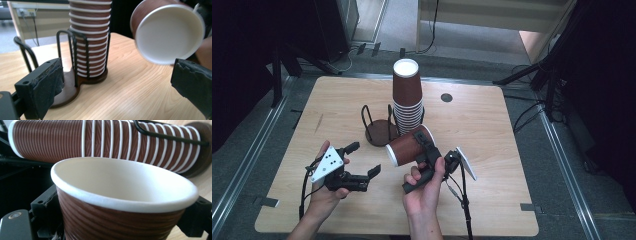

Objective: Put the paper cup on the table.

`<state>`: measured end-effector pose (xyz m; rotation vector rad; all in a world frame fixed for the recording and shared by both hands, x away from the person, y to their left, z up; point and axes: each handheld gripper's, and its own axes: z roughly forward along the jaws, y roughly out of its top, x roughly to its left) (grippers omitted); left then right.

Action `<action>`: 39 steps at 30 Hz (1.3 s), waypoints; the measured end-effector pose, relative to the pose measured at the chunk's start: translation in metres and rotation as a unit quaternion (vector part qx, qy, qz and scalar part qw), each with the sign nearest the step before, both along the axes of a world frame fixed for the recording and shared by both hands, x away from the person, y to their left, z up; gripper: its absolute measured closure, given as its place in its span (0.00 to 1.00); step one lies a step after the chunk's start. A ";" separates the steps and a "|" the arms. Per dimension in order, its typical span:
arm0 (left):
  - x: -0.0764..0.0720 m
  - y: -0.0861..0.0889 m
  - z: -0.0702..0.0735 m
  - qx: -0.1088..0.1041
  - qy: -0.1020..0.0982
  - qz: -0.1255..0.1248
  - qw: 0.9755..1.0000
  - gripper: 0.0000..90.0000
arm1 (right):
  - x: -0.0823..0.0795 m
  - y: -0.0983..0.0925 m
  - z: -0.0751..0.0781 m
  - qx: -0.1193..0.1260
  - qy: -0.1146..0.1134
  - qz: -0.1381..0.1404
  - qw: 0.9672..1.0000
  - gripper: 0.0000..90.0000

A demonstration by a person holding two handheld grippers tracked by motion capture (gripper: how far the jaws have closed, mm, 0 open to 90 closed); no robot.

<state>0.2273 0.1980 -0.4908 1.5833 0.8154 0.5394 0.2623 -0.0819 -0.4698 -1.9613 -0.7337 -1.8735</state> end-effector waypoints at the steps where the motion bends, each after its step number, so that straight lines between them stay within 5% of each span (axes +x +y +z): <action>1: 0.001 0.001 -0.002 0.001 0.003 0.003 1.000 0.00 | 0.000 -0.001 0.001 -0.008 -0.005 -0.001 1.000 0.12; 8: 0.005 0.010 -0.014 0.009 0.018 0.023 1.000 0.00 | -0.001 -0.006 0.005 -0.050 -0.030 -0.014 0.998 0.12; 20: 0.009 0.021 -0.032 0.028 0.046 0.047 0.997 0.00 | -0.005 -0.008 0.009 -0.137 -0.079 -0.028 0.987 0.12; 23: 0.009 0.024 -0.036 0.030 0.053 0.052 0.997 0.00 | -0.004 -0.009 0.009 -0.171 -0.093 -0.039 0.980 0.12; 25: 0.009 0.025 -0.037 0.031 0.054 0.053 0.997 0.00 | -0.004 -0.010 0.009 -0.174 -0.091 -0.037 0.980 0.12; 35: 0.008 0.035 -0.046 0.032 0.066 0.070 0.995 0.00 | -0.005 -0.013 0.012 -0.225 -0.132 -0.051 0.964 0.12; 36: 0.007 0.039 -0.047 0.033 0.067 0.077 0.994 0.00 | -0.005 -0.014 0.013 -0.238 -0.142 -0.055 0.959 0.12; 39: 0.007 0.042 -0.049 0.034 0.068 0.083 0.994 0.00 | -0.005 -0.015 0.013 -0.255 -0.154 -0.060 0.953 0.12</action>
